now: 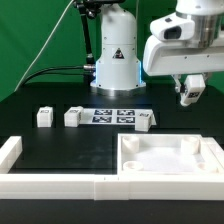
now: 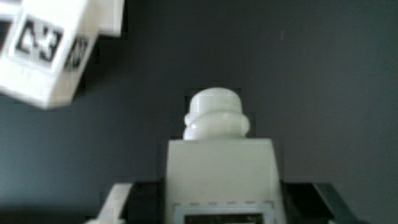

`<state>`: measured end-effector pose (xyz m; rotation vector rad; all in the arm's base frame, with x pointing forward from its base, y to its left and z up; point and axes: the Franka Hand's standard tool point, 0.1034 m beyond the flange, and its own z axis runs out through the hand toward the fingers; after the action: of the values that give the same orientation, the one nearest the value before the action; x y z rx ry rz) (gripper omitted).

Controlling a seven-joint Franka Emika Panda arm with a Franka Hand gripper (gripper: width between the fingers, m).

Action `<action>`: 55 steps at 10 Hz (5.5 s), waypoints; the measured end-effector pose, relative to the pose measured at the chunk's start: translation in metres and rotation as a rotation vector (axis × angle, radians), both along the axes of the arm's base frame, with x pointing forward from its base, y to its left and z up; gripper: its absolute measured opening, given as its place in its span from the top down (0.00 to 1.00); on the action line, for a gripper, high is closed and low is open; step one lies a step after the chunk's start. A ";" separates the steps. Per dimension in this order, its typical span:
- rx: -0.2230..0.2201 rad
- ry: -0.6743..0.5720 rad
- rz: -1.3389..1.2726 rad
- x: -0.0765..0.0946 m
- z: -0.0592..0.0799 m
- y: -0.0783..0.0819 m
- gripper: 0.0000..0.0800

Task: Assemble one leg

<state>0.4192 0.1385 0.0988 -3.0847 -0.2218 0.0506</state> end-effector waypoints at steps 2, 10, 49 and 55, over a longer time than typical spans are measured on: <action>0.046 -0.203 0.004 0.005 0.002 0.003 0.64; 0.053 -0.335 0.123 0.098 0.011 -0.021 0.64; 0.056 -0.542 0.207 0.200 -0.041 -0.019 0.64; 0.056 -0.544 0.207 0.200 -0.041 -0.019 0.22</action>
Offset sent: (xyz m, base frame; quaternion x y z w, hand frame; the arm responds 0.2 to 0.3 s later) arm 0.0000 0.0000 0.0000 0.0000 0.1790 0.0000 0.9838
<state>0.6188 0.1190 0.0580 -2.9323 -0.5470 -0.7749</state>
